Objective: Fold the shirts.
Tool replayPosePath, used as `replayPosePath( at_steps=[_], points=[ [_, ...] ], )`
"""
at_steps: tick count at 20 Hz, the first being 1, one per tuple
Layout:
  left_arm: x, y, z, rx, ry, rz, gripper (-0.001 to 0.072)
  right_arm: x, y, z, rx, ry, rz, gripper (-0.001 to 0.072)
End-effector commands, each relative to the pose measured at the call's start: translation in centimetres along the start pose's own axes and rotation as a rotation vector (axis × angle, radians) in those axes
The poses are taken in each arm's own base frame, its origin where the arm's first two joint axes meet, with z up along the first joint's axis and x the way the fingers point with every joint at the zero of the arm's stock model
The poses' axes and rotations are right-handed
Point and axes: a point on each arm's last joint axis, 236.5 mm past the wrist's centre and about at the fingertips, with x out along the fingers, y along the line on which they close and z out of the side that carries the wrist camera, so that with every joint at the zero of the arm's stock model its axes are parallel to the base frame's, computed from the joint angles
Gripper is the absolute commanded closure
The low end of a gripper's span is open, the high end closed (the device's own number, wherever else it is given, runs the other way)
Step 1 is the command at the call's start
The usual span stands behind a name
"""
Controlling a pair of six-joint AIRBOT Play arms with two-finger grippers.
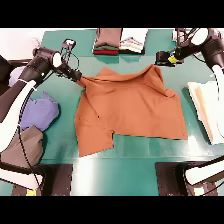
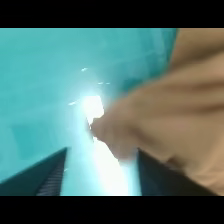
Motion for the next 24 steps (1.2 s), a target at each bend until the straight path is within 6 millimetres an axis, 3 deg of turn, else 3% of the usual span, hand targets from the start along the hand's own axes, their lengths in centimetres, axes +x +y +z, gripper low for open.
replayPosePath(
  at_steps=[1,4,6,8,11,13,16,20,24],
  points=[
    [-1.5,1.2,-0.9,-0.017,0.044,0.018,0.0177,-1.8,-0.1,0.4,-0.007,0.024,-0.001,0.0371],
    [-4.0,1.1,-3.5,-0.036,0.118,0.009,0.0178,-5.4,-1.5,-1.8,-0.034,0.076,-0.021,0.0371],
    [-4.6,0.3,-6.6,-0.059,0.171,-0.022,0.0177,-7.3,-4.4,-5.1,-0.005,0.129,-0.092,0.0371],
    [-4.7,-1.5,-9.9,-0.092,0.220,-0.088,0.0177,-8.7,-8.6,-10.3,0.041,0.208,-0.213,0.0371],
    [-5.1,-3.9,-13.0,-0.138,0.254,-0.181,0.0177,-9.3,-12.1,-18.9,0.156,0.330,-0.261,0.0364],
    [-5.0,-4.2,-13.2,-0.145,0.243,-0.190,0.0177,-9.0,-13.9,-24.6,0.259,0.416,-0.274,0.0200],
    [-4.9,-4.2,-12.7,-0.148,0.220,-0.191,0.0177,-8.2,-15.2,-31.9,0.399,0.522,-0.283,0.0202],
    [-4.9,-4.3,-12.4,-0.150,0.204,-0.197,0.0177,-6.4,-15.6,-36.1,0.457,0.552,-0.285,0.0205],
    [-4.9,-4.4,-12.3,-0.152,0.201,-0.201,0.0177,-5.5,-15.7,-36.8,0.468,0.541,-0.286,0.0209]
  ],
)
